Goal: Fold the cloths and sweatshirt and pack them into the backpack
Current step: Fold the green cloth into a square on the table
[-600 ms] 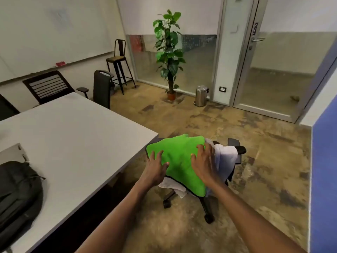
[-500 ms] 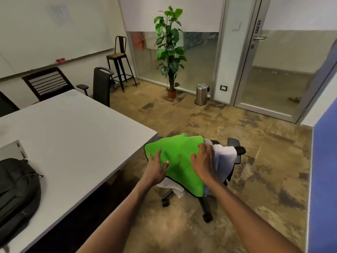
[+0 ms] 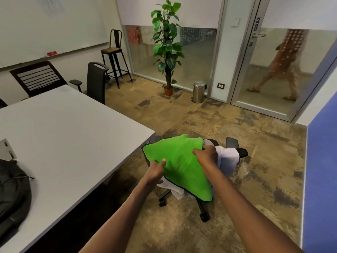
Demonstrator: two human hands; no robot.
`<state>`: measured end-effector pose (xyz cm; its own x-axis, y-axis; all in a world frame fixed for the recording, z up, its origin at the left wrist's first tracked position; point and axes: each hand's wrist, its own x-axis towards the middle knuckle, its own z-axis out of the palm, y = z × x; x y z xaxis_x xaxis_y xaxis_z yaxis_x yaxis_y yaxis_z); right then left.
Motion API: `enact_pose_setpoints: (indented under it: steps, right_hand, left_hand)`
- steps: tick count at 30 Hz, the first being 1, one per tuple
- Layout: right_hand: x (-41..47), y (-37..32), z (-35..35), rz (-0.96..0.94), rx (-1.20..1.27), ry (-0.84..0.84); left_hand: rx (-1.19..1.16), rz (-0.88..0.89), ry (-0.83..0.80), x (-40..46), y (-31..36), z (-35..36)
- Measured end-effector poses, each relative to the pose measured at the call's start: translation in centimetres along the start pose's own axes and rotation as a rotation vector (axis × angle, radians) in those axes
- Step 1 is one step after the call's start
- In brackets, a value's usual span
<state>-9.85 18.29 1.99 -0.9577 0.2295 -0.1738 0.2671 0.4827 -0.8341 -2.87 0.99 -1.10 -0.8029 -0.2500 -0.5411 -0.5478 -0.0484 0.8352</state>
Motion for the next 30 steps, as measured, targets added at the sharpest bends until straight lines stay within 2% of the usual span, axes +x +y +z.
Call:
enact_pose_setpoints:
  steps: [3,6,8,10,13,17,20,23,28,30]
  right_hand:
    - [-0.1,-1.6,0.5,0.045,0.143,-0.023]
    - [0.2,-3.7,1.2,0.075,0.245,-0.050]
    - [0.1,-5.6,1.7,0.133,0.346,-0.145]
    - [-0.6,-7.9,2.3,0.185,0.458,-0.296]
    - [-1.9,-11.2,4.1,0.206,0.598,-0.487]
    - [-3.6,-15.5,8.3,0.145,0.689,-0.586]
    - [-4.5,-18.2,12.0,0.095,0.742,-0.642]
    - [-5.4,-20.5,15.6,0.024,0.743,-0.694]
    - [-5.5,-22.8,22.0,-0.101,0.544,-0.572]
    - [-5.1,-23.2,24.6,-0.129,0.475,-0.515]
  left_hand:
    - [-0.056,-0.030,-0.007,-0.3,0.6,-0.3]
    - [-0.203,-0.203,-0.065,0.2,0.8,-1.4]
    - [-0.294,-0.331,-0.152,0.3,1.1,-2.3]
    - [-0.349,-0.383,-0.222,0.4,1.5,-3.4]
    - [-0.389,-0.380,-0.279,1.0,1.8,-5.3]
    - [-0.546,-0.342,-0.304,2.1,2.9,-9.4]
    - [-0.760,-0.231,-0.436,1.9,4.4,-13.6]
    - [-0.780,-0.111,-0.365,2.6,5.3,-18.1]
    - [-0.650,0.114,0.081,5.4,5.0,-25.8]
    - [-0.553,0.192,0.188,6.1,4.8,-28.9]
